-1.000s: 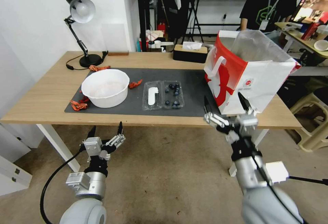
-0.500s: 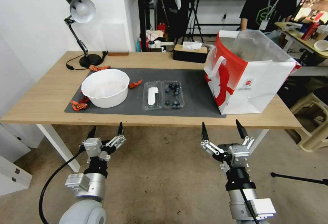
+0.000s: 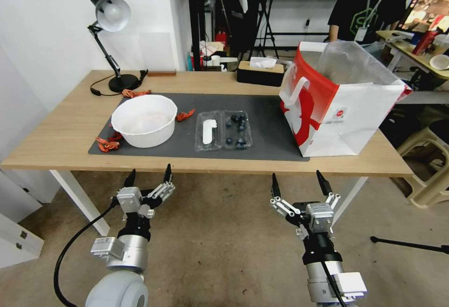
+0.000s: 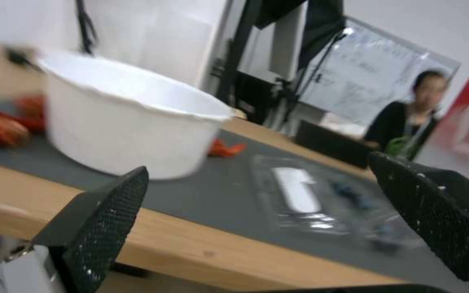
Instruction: Close the takeout container lid, then place the container into the takeout bag.
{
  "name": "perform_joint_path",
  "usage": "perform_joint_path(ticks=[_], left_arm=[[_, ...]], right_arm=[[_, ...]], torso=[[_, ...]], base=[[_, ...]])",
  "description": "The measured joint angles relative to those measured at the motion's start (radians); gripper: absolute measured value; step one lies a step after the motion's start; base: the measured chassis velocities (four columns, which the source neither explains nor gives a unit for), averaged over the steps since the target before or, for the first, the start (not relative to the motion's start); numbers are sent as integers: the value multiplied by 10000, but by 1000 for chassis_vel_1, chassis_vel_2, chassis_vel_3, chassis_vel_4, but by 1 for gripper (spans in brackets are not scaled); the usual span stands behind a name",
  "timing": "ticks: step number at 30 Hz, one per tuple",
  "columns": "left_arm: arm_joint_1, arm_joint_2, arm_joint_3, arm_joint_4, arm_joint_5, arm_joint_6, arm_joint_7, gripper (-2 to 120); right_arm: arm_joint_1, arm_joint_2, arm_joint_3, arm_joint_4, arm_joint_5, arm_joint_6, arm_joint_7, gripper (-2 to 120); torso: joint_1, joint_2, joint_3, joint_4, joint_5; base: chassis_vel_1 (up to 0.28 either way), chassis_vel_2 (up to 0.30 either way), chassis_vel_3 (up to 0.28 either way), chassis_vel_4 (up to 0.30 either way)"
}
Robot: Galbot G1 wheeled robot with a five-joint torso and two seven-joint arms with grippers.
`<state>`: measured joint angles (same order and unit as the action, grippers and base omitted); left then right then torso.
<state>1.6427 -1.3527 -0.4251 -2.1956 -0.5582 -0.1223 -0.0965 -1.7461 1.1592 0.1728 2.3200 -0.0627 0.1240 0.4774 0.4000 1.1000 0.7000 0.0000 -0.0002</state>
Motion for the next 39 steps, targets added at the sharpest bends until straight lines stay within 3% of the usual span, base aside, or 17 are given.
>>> perform_joint_path(ticks=[1,2,6,7,10,11,14,15,18,25,39], left_arm=[[-151,268,226,-44,-737,26,-59,100],[-151,268,226,-44,-737,26,-59,100],[-741,1118,865,-178,-3709,272,-394,100],[-741,1118,865,-178,-3709,272,-394,100],[-1058,1378,989,-451,-6014,614,-977,100],[-1058,1378,989,-451,-6014,614,-977,100],[-1918,1549,1294,-473,-8009,918,-1996,100],[-1918,1549,1294,-473,-8009,918,-1996,100],[-2884,1570,1556,-332,-10185,1057,-3009,100],[-4142,1488,2092,445,-11591,1089,-3774,100],[-5997,976,2956,1847,-11947,952,-4525,100]], right_arm=[[9,21,0,-22,3,-3,2,100],[9,21,0,-22,3,-3,2,100],[195,76,-42,-161,46,-65,4,100],[195,76,-42,-161,46,-65,4,100],[691,-9,-287,-425,221,-198,-12,100],[691,-9,-287,-425,221,-198,-12,100],[699,41,-328,-563,243,-217,-13,100],[699,41,-328,-563,243,-217,-13,100],[642,149,-275,-673,221,-198,-10,100],[592,255,-121,-726,178,-190,-9,100],[533,393,-5,-870,163,-189,5,100]], torso=[[0,-1,0,0,1],[0,-1,0,0,1],[0,0,0,-4,-2],[0,0,0,-4,-2],[0,0,0,7,5],[0,0,0,7,5],[0,0,1,-2,0],[0,0,1,-2,0],[0,-1,0,-2,3],[0,-1,0,0,3],[0,-1,1,0,3]], base=[[0,0,0,0],[0,0,0,0],[0,0,0,0],[0,0,0,0],[0,0,0,0],[0,0,0,0],[0,0,0,0],[0,0,0,0],[0,0,0,0],[0,0,0,0],[0,0,0,0]])
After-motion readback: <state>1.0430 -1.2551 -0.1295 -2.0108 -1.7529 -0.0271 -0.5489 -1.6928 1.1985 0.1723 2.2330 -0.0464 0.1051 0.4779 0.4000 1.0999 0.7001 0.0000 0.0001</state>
